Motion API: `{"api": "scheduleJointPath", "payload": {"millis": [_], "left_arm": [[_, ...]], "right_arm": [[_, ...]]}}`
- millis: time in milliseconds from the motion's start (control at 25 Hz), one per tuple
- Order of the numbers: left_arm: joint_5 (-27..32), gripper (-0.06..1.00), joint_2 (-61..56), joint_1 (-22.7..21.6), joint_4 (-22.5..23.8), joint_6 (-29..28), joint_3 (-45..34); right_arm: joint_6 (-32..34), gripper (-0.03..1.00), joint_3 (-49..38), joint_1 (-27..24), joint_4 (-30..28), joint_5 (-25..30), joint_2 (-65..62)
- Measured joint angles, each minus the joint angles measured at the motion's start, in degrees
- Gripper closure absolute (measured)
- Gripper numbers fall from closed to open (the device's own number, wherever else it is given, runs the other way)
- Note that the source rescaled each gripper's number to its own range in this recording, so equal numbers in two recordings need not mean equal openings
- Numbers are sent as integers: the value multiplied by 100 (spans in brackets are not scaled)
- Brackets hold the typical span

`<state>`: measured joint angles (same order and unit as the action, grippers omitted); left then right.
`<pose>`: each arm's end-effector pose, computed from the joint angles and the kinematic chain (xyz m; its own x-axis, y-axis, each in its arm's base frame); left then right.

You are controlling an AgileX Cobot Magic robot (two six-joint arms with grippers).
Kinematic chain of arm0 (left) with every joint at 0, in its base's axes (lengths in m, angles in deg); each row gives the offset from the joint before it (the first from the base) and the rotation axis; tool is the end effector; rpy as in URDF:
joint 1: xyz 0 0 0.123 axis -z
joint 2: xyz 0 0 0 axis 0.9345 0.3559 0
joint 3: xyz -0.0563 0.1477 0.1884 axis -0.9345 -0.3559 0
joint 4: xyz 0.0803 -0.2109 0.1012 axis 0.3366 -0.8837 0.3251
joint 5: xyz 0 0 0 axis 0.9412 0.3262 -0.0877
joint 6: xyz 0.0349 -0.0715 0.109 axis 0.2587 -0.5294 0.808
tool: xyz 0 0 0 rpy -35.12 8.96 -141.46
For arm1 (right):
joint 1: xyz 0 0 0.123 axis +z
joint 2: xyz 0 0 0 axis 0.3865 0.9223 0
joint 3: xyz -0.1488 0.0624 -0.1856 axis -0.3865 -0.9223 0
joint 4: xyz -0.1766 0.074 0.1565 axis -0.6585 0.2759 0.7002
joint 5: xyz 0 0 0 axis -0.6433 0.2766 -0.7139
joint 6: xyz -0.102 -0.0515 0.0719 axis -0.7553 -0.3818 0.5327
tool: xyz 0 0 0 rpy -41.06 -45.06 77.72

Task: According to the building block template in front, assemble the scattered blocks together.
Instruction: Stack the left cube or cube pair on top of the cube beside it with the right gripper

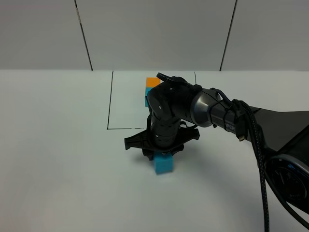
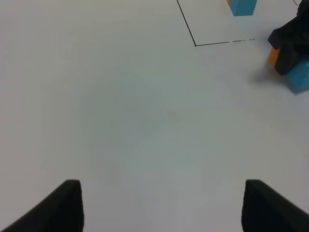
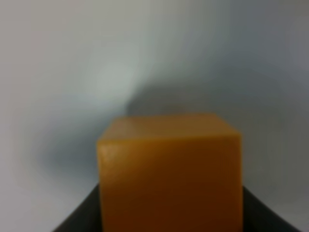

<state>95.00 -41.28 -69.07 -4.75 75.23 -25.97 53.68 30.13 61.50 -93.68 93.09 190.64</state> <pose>0.0685 -0.0206 0.2607 -0.4145 0.0699 -0.9073 0.1677 0.9858 -0.0007 0.3586 0.2783 0.0602 -0.9587 -0.1891 -0.2122 -0.2031 0.9781 0.0460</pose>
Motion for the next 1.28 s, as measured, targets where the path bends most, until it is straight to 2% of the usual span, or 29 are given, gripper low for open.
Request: {"api": "scheduleJointPath", "payload": {"millis": [160,280,1120,1280], "left_arm": [[0,46,0,0,0,0,0],[0,46,0,0,0,0,0],[0,46,0,0,0,-5,0],[0,46,0,0,0,-5,0]], "right_arm": [[913,82,0,0,-212,-31,0],[1167,82,0,0,-209,-86,0],[1211,82,0,90,-288,-290,215],[1014,82,0,90,-235,-278,215]]}}
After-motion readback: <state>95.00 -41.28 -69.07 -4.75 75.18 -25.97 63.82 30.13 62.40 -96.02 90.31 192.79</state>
